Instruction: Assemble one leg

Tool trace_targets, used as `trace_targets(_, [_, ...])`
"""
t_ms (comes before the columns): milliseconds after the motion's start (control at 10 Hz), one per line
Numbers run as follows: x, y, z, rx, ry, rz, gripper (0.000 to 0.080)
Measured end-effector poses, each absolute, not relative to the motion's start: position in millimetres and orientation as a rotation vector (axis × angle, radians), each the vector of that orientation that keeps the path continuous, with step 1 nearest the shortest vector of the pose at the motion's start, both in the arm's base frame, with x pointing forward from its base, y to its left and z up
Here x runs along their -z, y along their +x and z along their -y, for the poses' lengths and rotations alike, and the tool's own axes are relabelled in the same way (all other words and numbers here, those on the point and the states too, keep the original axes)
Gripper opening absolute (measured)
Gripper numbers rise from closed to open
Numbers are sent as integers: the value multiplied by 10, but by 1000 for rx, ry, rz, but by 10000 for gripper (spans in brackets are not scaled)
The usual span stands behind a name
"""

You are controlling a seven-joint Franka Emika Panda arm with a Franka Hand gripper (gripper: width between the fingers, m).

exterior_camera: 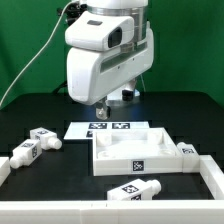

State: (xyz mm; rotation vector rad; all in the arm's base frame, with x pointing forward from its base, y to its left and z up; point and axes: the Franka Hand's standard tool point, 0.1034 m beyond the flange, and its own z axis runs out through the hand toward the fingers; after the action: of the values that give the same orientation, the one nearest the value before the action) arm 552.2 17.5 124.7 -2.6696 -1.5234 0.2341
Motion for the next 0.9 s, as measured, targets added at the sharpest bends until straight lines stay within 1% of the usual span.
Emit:
trace_targets(300, [-1244,5518,-176,-235,-2669,1523,649])
trace_targets(500, [-1171,5430,-279,-239,-2656,1544,649])
trace_targets(900, [-1158,5429,-258,-241,-2656,1539,649])
